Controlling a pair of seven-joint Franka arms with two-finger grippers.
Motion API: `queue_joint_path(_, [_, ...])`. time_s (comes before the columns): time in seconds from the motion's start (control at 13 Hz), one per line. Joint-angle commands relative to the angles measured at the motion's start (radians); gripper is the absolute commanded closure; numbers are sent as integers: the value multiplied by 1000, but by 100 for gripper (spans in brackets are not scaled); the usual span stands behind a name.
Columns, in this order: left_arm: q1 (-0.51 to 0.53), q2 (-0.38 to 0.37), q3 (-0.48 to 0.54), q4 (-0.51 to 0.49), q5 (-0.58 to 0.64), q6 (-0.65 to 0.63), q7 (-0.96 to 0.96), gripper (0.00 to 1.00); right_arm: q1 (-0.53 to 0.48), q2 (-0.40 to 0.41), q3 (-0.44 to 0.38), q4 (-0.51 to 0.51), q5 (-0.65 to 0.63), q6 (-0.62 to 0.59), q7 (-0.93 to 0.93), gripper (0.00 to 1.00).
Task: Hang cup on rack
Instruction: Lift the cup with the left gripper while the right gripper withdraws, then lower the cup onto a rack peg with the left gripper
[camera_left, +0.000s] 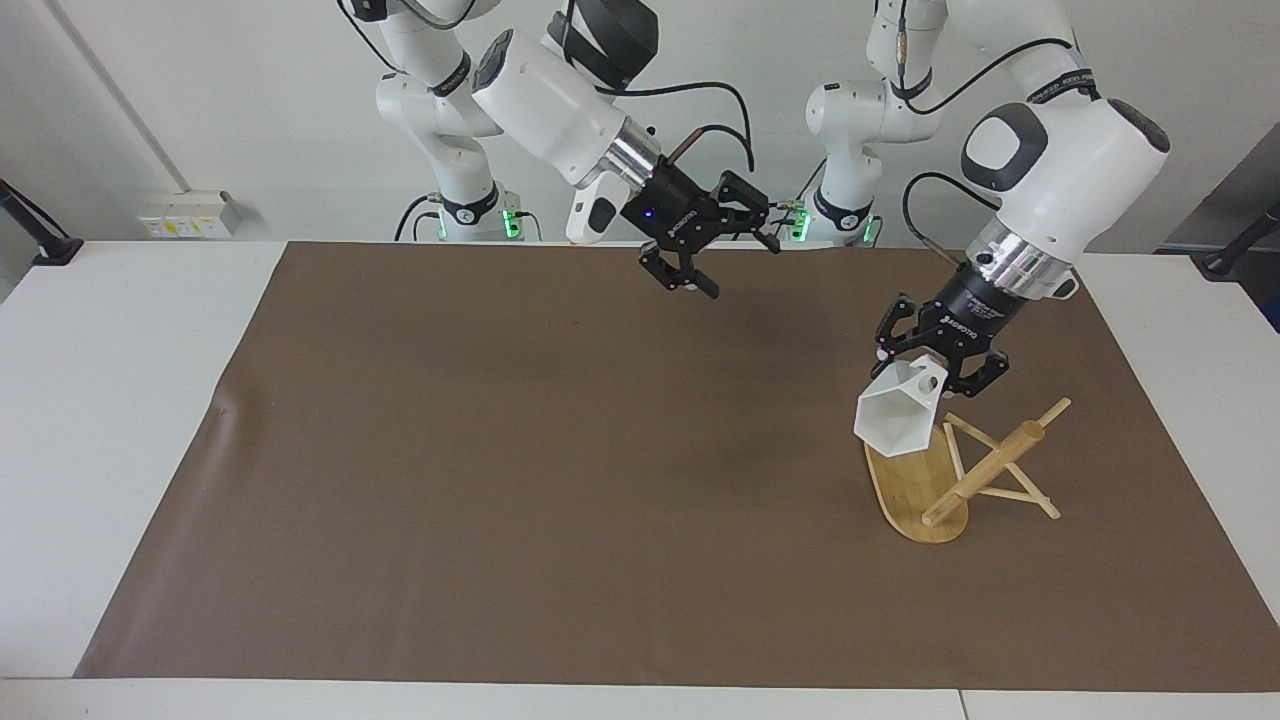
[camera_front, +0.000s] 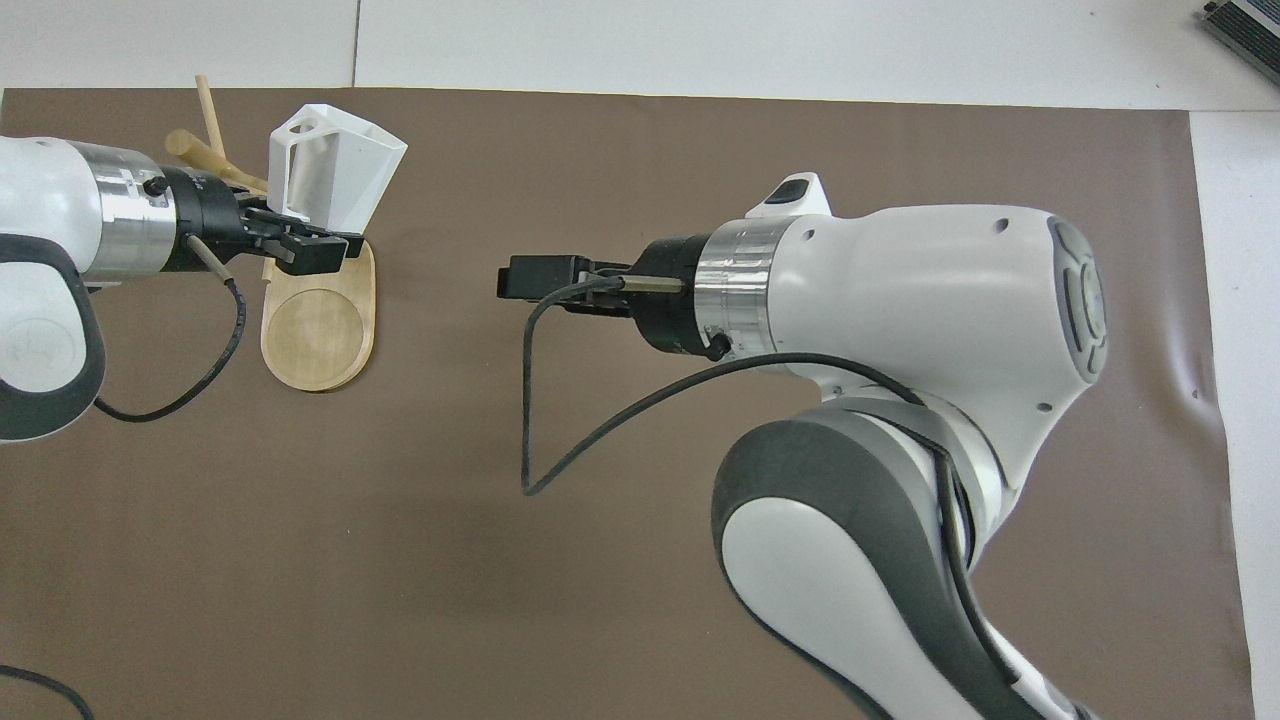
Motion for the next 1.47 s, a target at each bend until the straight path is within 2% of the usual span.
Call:
queue_joint_path(0.0, [-13,34,12,28,28,12,-93,100,-12,-21,-119,40,-168,-187,-42,0])
queue_joint_path(0.15, [-10,45,12,25,51,12,-147,100,-10,-33,-211,66,-294,-317,-102,0])
queue_joint_path(0.31, [0,48,12,11,51,9,-183,100,-9,-47,-286,66,-399,-393,-163,0])
queue_joint_path(0.54, [6,43,16,-10,51,8,-204,100,-7,-62,-393,59,-474,-462,-251,0])
queue_joint_path(0.77, [25,40,21,-24,51,11,-237,100,-9,-75,-472,46,-560,-479,-265,0])
queue_joint_path(1.0, [45,40,21,-29,50,14,-322,100,-7,-81,-571,43,-570,-481,-261,0])
queue_joint_path(1.39, [34,45,21,-41,51,53,-421,100,-24,-95,-621,35,-570,-497,-260,0])
